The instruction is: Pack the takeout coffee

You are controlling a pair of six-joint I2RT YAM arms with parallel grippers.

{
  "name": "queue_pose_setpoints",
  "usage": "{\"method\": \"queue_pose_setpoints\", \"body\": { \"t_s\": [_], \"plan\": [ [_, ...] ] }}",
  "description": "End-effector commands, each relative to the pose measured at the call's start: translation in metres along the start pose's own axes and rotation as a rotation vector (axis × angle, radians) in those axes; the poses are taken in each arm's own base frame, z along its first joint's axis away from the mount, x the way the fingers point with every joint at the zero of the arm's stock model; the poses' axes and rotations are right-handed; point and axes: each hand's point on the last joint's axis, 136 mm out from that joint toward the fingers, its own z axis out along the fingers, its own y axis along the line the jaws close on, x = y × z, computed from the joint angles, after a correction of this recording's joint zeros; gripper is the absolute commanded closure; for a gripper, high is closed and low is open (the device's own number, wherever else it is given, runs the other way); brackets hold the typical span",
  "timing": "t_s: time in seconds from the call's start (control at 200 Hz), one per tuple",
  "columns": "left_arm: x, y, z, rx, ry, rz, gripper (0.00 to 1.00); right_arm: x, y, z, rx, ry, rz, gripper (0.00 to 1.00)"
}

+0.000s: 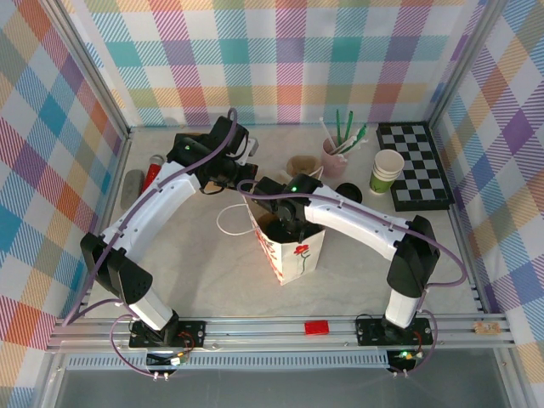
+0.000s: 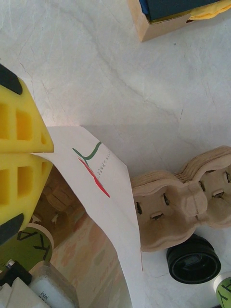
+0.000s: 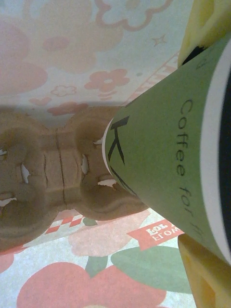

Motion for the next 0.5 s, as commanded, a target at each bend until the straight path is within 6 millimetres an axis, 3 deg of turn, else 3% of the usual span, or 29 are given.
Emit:
{"method": "queue_pose_setpoints", "body": {
  "t_s": [0.0,0.495],
  "plan": [
    [0.0058,-0.0005,-0.0080,-0.005,-0.005,-0.004,1.00,0.0093,-0.0009,0.0027,0.001,0.028,0.013,0.52],
    [0.0071,-0.0015,-0.0122,0.006,-0.024,-0.014,1.00,0.0057,0.0049,0.0074,-0.021,0.027,0.009,0.53]
  ]
}}
